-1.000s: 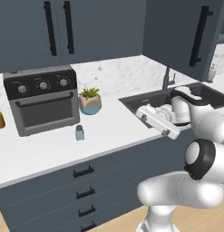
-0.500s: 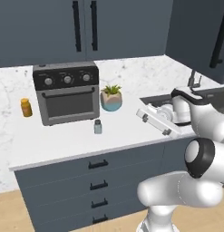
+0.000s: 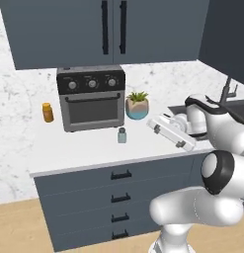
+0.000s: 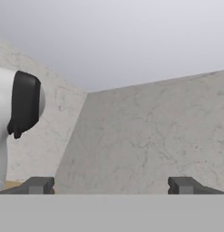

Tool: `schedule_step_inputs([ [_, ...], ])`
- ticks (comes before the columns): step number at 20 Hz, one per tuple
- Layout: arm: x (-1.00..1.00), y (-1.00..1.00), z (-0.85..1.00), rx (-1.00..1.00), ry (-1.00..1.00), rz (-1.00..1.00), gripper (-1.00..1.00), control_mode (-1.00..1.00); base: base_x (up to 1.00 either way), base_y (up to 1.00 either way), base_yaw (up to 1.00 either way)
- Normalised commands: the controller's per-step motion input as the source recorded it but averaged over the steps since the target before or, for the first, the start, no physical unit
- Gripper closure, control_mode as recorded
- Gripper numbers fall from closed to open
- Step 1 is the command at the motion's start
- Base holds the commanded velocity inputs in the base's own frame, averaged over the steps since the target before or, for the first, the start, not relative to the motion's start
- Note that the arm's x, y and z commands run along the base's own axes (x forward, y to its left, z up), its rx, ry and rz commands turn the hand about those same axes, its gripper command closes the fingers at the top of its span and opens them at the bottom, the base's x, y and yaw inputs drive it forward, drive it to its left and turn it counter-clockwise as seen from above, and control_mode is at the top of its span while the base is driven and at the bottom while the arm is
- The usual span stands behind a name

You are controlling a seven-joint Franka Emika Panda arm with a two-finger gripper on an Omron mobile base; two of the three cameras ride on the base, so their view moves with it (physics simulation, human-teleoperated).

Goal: Put the shaker and condiment bottle from the counter next to their counterparts in the cabinet.

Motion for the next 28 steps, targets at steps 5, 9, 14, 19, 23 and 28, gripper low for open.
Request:
schedule_step_inputs([
  [5, 0.00, 0.00, 0.00, 0.00, 0.00, 0.00, -1.00, 1.00, 0.63, 0.20, -0.04],
  [9, 0.00, 0.00, 0.00, 0.00, 0.00, 0.00, -1.00, 1.00, 0.83, 0.07, -0.10],
  [14, 0.00, 0.00, 0.00, 0.00, 0.00, 0.00, -1.00, 1.00, 0.24, 0.12, -0.01],
  [19, 0.00, 0.00, 0.00, 0.00, 0.00, 0.00, -1.00, 1.00, 0.00, 0.14, 0.00],
  [23, 0.00, 0.00, 0.00, 0.00, 0.00, 0.00, -1.00, 1.00, 0.09, 0.26, 0.00],
  [28, 0.00, 0.00, 0.00, 0.00, 0.00, 0.00, -1.00, 1.00, 0.08, 0.11, 0.00],
])
